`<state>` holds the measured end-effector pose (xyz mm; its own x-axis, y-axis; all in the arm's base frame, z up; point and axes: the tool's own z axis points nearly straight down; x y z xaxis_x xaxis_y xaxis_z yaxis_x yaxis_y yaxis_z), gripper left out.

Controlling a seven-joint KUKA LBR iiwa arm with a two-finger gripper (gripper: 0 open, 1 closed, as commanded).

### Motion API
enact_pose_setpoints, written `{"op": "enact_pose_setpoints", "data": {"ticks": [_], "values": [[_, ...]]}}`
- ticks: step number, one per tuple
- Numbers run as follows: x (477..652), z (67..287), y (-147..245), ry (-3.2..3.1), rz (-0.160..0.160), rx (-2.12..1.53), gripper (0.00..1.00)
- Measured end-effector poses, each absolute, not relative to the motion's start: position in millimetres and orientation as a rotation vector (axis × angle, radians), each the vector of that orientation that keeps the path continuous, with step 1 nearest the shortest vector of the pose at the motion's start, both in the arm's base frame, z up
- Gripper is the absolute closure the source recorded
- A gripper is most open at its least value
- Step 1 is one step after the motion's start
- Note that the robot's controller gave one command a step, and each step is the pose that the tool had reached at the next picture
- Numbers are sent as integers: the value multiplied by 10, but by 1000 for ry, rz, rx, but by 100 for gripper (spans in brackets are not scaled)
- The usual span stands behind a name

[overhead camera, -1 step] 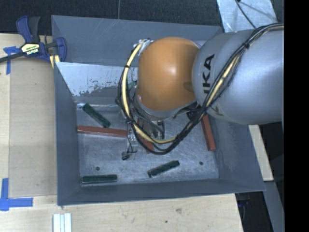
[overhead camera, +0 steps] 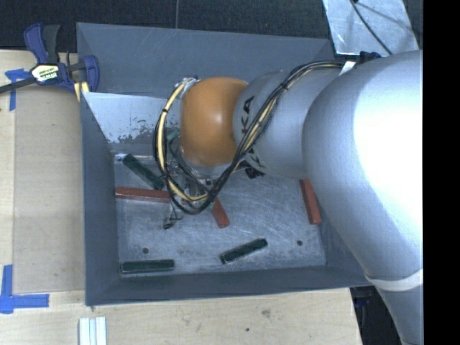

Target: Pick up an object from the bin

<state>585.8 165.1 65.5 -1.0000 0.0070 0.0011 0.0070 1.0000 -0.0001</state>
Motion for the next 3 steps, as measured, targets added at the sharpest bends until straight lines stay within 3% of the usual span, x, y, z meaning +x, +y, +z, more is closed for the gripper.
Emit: {"op": "enact_pose_setpoints", "data": {"ticks": [1, 3], "values": [[5817, 704, 2473, -3122, -7, -371, 0], [5837, 707, 2468, -3126, -5, -371, 0]]}}
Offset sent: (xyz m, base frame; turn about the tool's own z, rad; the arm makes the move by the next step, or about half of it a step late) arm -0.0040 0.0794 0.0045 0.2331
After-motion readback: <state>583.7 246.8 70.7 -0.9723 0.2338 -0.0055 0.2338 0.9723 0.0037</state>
